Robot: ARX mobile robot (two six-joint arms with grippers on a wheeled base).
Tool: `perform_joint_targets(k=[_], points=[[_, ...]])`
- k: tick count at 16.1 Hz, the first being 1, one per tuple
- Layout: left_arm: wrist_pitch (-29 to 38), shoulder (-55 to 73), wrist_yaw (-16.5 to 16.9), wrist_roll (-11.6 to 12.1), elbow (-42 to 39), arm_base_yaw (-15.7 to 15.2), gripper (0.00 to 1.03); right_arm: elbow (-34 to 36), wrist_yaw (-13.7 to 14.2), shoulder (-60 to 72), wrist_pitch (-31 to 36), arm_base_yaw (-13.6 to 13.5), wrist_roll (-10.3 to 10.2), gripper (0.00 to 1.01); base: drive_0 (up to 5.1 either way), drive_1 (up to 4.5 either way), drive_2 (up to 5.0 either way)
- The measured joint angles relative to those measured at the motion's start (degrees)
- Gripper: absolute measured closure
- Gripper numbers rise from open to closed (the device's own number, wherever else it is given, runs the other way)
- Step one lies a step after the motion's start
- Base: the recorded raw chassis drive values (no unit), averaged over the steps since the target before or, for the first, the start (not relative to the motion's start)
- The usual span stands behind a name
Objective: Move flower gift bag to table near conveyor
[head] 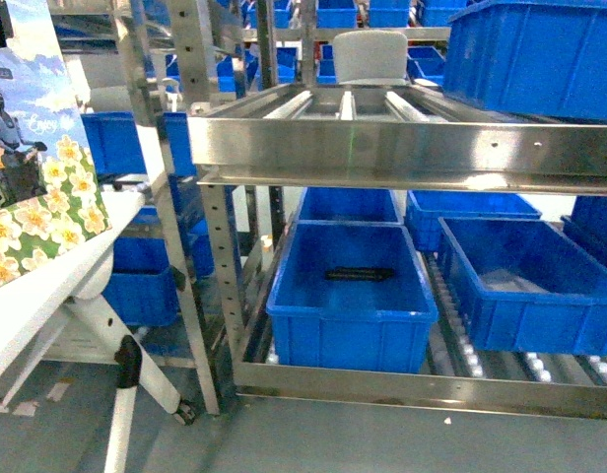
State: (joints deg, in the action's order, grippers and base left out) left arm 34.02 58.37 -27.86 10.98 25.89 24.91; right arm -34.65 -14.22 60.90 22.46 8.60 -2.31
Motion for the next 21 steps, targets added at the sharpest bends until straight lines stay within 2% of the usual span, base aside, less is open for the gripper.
perform_joint_targets(k=[21], points=[[-0.1, 0.0, 0.0, 0.0, 0.0, 0.0, 1.01, 0.0, 0.0, 0.0, 0.0, 0.0, 0.0, 0.99, -5.0, 2.40, 2.4]])
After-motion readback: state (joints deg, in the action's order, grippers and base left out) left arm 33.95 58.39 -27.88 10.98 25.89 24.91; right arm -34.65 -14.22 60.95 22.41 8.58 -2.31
